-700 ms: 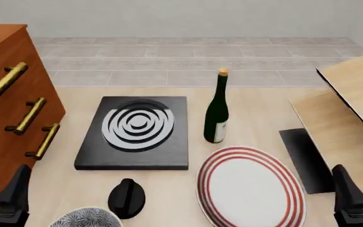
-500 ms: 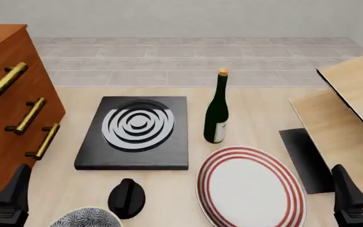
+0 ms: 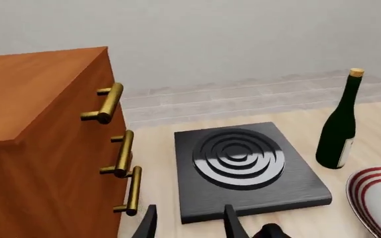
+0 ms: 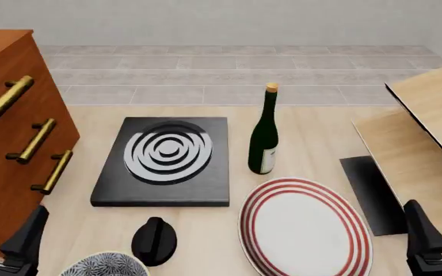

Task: Put the bowl on the top of the cabinet.

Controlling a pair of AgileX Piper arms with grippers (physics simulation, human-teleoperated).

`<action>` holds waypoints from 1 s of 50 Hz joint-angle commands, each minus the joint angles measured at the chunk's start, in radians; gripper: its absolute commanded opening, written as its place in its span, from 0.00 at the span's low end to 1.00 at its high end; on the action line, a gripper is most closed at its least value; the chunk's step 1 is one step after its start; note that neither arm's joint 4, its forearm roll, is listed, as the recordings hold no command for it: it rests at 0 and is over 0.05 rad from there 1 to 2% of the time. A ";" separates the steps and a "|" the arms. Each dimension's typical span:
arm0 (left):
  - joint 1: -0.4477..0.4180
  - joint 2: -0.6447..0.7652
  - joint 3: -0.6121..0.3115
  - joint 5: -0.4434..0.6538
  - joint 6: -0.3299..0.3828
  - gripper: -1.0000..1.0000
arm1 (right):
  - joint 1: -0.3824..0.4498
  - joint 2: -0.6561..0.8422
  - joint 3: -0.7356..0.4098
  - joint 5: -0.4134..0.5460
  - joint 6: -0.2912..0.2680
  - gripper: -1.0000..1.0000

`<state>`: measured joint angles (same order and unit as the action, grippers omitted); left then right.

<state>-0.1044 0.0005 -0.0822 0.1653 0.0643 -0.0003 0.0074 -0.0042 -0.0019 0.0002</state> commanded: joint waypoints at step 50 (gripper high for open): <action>-0.073 0.059 -0.253 0.579 0.206 1.00 | 0.000 0.000 0.000 0.000 0.000 1.00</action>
<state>-0.1615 0.0223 -0.3058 0.6897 0.2452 -0.0003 0.0074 -0.0043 -0.0019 0.0003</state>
